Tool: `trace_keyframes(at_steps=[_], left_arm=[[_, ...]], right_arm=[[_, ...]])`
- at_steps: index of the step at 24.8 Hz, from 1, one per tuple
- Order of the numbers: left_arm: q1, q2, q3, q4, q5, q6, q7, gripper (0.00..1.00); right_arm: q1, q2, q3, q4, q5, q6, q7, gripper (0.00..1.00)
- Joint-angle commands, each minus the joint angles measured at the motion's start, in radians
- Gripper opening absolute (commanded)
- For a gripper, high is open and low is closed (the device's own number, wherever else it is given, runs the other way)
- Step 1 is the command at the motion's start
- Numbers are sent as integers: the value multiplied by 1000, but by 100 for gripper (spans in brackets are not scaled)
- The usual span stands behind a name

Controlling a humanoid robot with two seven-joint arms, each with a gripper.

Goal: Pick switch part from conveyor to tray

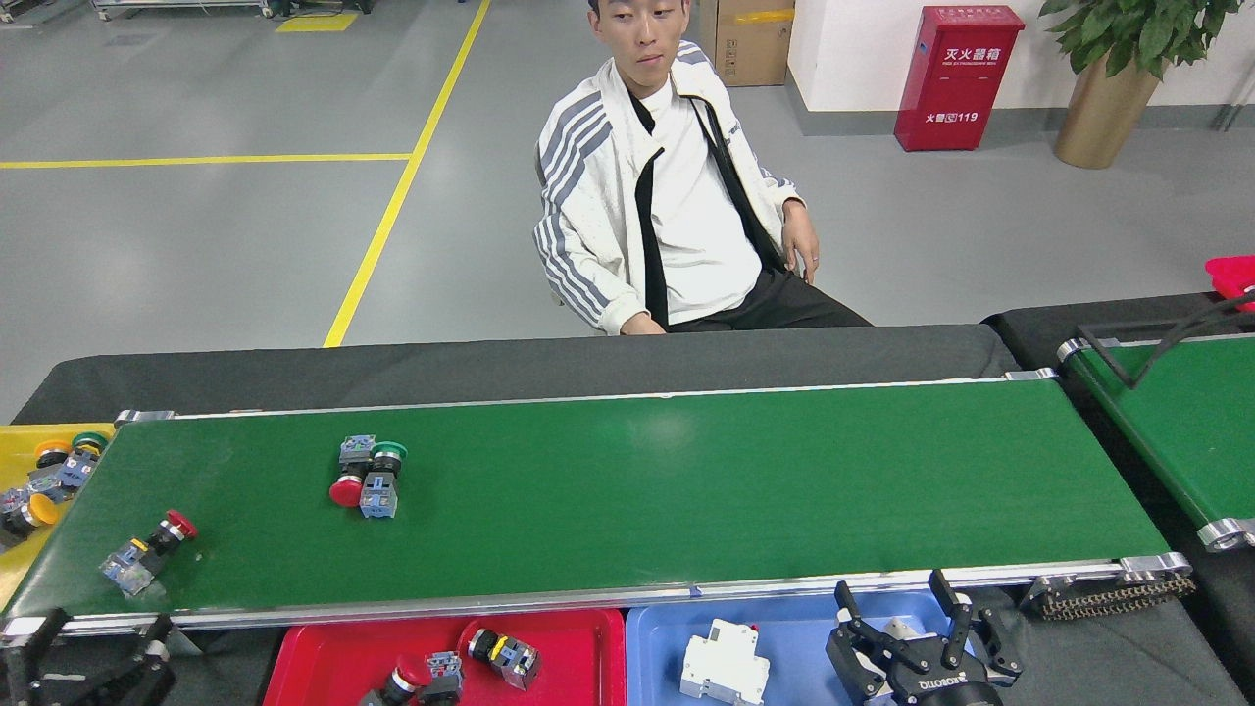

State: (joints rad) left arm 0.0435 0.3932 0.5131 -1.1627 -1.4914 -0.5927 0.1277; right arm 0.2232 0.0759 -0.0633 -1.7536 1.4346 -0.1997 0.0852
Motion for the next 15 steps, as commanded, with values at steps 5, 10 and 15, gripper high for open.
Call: trace_keyframes(at_steps=[5,10,15], left_arm=[[-113,49,-21,139,-1,-90,10,100],[-274,104,-102,374,-10,4,13,100],[-422,151,-265,587,-7,136,106,97]], right_arm=[[-5,1,-1,-15,-3,-1,-2,95],[-7,-1,-1,-14,-3,-3,-2,95],[-8,-2,0,-14,-3,-3,-2,96]])
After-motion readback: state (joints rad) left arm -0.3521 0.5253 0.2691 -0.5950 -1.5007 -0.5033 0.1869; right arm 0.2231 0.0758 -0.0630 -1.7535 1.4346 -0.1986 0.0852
